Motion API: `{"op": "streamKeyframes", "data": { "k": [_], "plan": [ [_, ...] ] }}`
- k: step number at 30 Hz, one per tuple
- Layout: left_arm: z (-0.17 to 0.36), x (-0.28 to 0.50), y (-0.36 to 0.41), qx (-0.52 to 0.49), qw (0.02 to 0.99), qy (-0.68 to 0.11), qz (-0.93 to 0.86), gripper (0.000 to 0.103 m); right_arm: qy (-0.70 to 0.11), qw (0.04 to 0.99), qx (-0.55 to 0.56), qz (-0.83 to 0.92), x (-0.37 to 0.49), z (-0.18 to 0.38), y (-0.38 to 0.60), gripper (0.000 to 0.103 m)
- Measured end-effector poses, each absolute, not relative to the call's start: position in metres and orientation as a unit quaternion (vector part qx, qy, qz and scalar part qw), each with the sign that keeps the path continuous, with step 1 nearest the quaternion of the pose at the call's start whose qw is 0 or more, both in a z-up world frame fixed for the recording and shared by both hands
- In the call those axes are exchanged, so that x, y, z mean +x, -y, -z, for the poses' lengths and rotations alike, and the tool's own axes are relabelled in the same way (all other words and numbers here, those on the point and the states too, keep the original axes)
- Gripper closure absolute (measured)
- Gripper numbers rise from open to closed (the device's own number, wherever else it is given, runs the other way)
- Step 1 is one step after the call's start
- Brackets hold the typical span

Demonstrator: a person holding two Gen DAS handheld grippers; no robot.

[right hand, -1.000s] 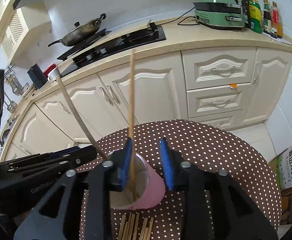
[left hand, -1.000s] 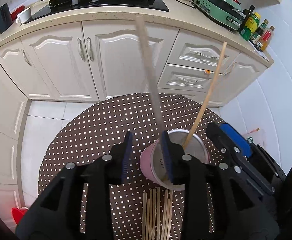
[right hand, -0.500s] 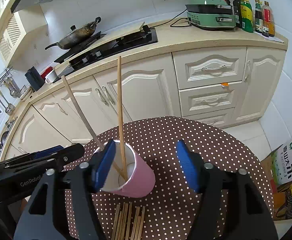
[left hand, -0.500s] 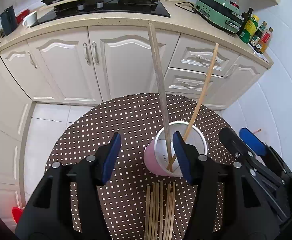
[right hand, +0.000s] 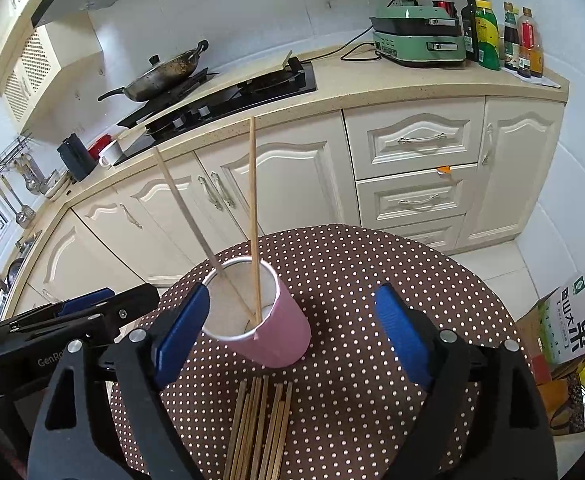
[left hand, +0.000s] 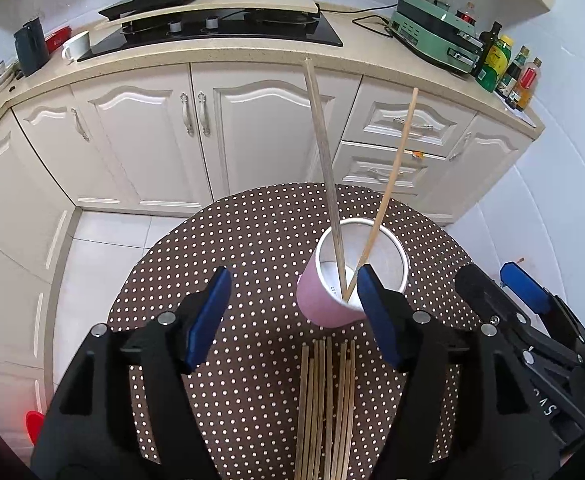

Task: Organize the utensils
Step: 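Move both open tools back down to the chopstick bundle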

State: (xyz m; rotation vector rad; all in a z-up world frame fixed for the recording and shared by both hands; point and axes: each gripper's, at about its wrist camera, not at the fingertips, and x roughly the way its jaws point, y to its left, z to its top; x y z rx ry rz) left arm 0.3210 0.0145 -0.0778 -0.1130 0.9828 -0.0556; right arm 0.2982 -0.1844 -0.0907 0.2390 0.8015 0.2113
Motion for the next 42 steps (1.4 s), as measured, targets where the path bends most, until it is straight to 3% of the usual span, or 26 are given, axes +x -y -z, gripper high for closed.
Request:
{"op": "streamKeyframes", "data": {
  "k": [21,42],
  "plan": [
    [0.075,0.242,-0.021,-0.041,0.882,-0.470,0.015,0.028,-0.384,0.911,0.098,-0.116,0.230,0.078,0.183,0.010],
    [0.126,0.202,-0.029,-0.024,0.851,-0.524,0.000,0.027,-0.465,0.876,0.074,-0.104,0.199,0.137,0.175,0.010]
  ]
}}
